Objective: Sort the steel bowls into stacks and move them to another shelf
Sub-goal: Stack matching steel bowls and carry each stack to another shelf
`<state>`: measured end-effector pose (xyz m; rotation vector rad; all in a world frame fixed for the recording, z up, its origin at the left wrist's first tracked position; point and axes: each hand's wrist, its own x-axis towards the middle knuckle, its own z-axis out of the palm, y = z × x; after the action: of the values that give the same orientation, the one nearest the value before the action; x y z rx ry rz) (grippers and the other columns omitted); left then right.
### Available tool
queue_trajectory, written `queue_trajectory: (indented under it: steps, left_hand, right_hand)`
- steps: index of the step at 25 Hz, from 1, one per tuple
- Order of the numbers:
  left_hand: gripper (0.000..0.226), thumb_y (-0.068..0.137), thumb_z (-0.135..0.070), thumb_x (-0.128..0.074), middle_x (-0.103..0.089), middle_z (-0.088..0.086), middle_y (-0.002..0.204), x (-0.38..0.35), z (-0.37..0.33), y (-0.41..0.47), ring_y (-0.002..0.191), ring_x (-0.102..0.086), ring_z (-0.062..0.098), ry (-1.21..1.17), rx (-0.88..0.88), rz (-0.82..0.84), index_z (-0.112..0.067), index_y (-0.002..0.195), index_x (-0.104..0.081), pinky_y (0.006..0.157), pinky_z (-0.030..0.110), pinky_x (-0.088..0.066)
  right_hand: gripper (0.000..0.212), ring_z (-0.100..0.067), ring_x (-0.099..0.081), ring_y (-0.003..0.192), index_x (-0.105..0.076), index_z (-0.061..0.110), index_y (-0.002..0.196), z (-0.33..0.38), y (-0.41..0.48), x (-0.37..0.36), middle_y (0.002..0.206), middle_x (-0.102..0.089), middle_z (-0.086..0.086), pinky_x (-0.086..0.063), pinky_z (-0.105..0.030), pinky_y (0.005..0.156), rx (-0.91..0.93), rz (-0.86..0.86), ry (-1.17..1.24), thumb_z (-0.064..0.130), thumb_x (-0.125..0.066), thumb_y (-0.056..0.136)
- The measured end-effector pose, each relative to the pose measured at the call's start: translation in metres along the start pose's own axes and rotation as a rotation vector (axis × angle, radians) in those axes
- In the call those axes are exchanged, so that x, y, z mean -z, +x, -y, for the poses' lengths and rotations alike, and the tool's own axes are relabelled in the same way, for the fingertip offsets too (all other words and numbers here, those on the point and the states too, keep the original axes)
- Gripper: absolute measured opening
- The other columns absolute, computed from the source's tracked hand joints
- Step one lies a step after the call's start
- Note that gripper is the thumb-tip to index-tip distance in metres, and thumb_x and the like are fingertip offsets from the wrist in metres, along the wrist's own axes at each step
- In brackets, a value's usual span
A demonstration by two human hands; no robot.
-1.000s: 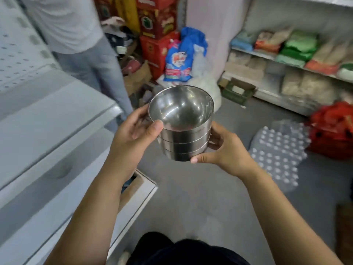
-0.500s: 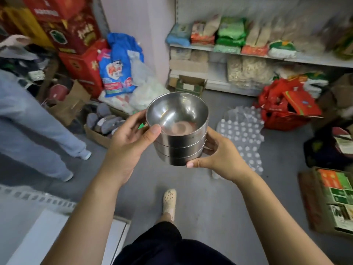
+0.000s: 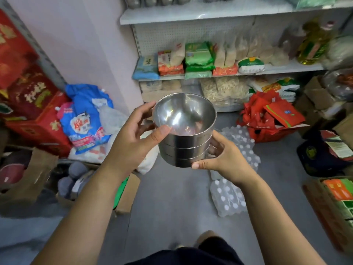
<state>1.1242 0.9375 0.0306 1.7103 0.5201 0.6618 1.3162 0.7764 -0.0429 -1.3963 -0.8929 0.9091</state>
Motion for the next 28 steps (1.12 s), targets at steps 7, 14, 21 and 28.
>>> queue_trajectory:
  steps: [7, 14, 21, 28]
  left_hand:
    - [0.087, 0.063, -0.047, -0.087, -0.056, -0.026, 0.138, -0.012, 0.028, 0.159, 0.125, -0.061, 0.007, 0.039, 0.007, 0.118, -0.043, 0.141, -0.050, 0.091, 0.022, -0.055]
    - [0.087, 0.061, -0.045, -0.088, -0.057, -0.021, 0.142, -0.018, 0.037, 0.329, 0.129, -0.058, 0.007, 0.022, -0.030, 0.016, -0.041, 0.139, -0.051, 0.099, 0.027, -0.053]
    - [0.090, 0.058, -0.048, -0.087, -0.057, -0.025, 0.141, -0.007, 0.061, 0.457, 0.125, -0.060, 0.005, 0.023, -0.011, -0.072, -0.042, 0.141, -0.051, 0.086, 0.015, -0.054]
    - [0.094, 0.057, -0.050, -0.088, -0.058, -0.027, 0.139, 0.023, 0.098, 0.621, 0.129, -0.059, 0.007, 0.047, -0.021, -0.005, -0.043, 0.142, -0.049, 0.105, 0.033, -0.053]
  right_hand:
    - [0.092, -0.016, -0.067, 0.122, -0.052, 0.015, 0.145, 0.001, 0.126, 0.079, 0.136, -0.068, 0.004, -0.054, -0.028, 0.099, -0.008, -0.029, -0.017, -0.014, -0.088, 0.065]
    - [0.089, -0.019, -0.067, 0.124, -0.053, 0.014, 0.144, 0.030, 0.302, 0.167, 0.136, -0.068, 0.002, -0.053, -0.039, 0.107, 0.031, 0.058, -0.069, -0.010, -0.090, 0.066]
    - [0.090, -0.024, -0.069, 0.120, -0.053, 0.018, 0.143, 0.031, 0.441, 0.207, 0.137, -0.067, 0.002, -0.056, -0.041, 0.101, 0.018, 0.112, -0.049, -0.010, -0.089, 0.066]
    - [0.097, -0.020, -0.067, 0.123, -0.049, 0.018, 0.148, 0.026, 0.588, 0.241, 0.139, -0.066, 0.003, -0.056, -0.040, 0.102, 0.030, 0.031, -0.062, -0.006, -0.092, 0.064]
